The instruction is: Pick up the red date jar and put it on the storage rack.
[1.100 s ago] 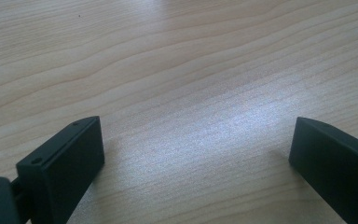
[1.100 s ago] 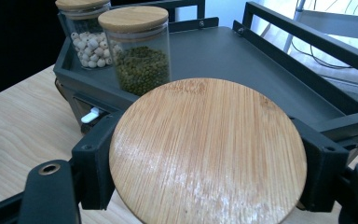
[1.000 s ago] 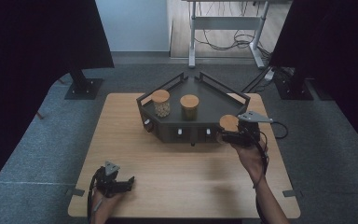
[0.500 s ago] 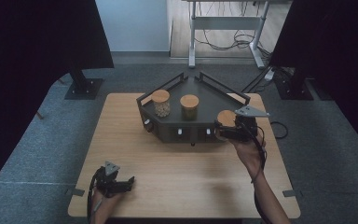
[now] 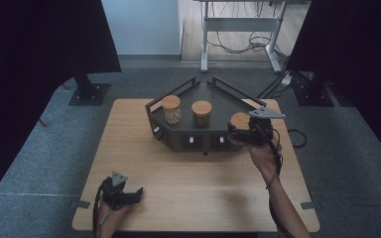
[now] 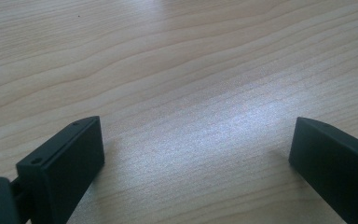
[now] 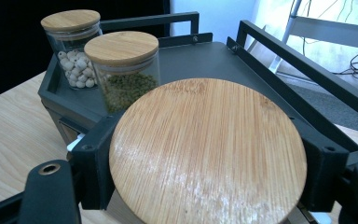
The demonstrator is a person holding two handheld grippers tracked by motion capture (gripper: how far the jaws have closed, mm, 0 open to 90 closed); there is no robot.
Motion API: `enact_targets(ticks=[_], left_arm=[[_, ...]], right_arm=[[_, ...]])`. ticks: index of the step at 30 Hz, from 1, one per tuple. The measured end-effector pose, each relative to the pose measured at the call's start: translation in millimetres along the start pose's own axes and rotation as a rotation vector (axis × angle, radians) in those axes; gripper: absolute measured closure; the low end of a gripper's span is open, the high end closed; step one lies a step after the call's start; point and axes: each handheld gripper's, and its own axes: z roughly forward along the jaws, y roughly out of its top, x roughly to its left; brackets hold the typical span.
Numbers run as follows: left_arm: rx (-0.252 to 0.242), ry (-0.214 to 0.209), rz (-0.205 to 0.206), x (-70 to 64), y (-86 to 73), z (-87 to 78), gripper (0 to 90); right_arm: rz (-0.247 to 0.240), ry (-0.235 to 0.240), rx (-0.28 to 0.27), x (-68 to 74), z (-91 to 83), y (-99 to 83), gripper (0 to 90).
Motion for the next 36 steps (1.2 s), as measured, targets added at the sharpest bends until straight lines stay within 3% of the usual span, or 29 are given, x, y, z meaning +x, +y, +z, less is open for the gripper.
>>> enact_targets(ticks=[36], left_arm=[[0.000, -0.001, 0.001, 0.1, 0.0, 0.0, 2.8]], right_arm=[[-0.004, -0.042, 0.006, -7.1, 28.0, 26.6, 22.8]])
